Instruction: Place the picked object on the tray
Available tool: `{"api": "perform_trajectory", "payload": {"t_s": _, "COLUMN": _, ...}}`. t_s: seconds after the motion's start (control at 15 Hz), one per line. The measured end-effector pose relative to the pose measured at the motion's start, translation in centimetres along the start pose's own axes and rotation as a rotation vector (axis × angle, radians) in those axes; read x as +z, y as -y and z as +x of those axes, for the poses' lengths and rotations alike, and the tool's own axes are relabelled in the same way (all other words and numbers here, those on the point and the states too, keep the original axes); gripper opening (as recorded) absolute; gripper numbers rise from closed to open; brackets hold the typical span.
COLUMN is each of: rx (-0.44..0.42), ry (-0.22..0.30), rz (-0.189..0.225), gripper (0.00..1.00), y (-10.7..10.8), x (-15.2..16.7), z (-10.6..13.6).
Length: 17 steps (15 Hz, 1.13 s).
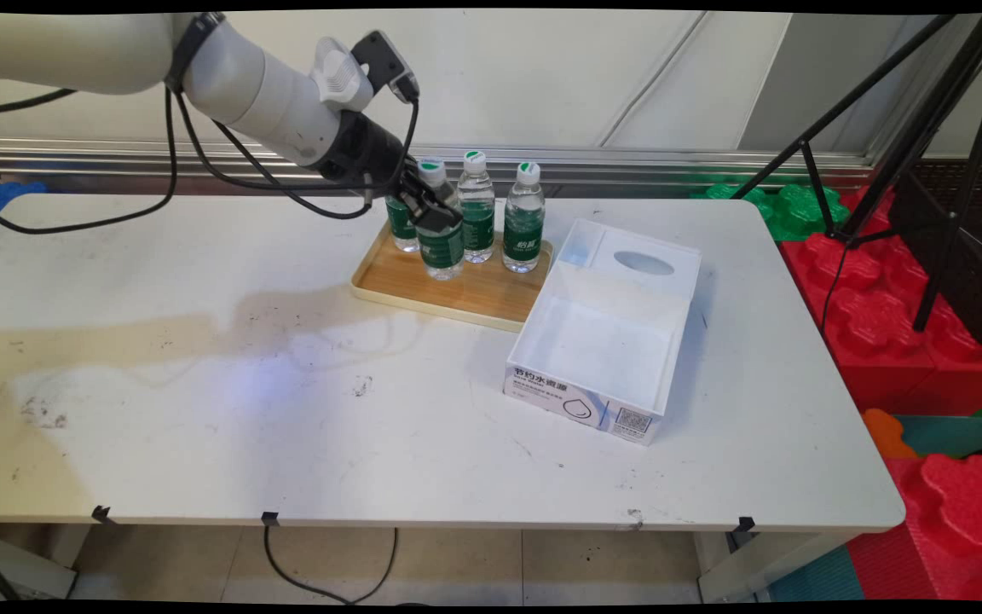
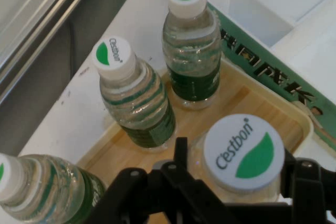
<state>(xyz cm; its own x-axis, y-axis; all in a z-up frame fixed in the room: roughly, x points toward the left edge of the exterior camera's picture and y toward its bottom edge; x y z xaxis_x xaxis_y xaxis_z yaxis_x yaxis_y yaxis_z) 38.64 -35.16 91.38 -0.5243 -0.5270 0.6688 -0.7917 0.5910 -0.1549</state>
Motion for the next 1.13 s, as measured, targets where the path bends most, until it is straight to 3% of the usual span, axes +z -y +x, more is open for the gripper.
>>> {"api": "perform_trajectory", "payload": {"t_s": 0.4, "rx": -0.050, "ry": 0.011, "rz": -0.020, "gripper": 0.00, "y": 0.9, "x": 3.9, "z": -0.6}}
{"api": "perform_trajectory", "payload": {"t_s": 0.87, "rx": -0.072, "ry": 0.045, "rz": -0.037, "gripper": 0.00, "y": 1.3, "x": 5.9, "z": -1.3}}
{"api": "perform_trajectory", "payload": {"t_s": 0.93, "rx": -0.073, "ry": 0.049, "rz": -0.039, "gripper": 1.00, "y": 1.3, "x": 6.1, "z": -1.4}}
{"api": "perform_trajectory", "payload": {"t_s": 1.13, "rx": -0.073, "ry": 0.056, "rz": -0.038, "gripper": 1.00, "y": 1.4, "x": 6.2, "z": -1.7}}
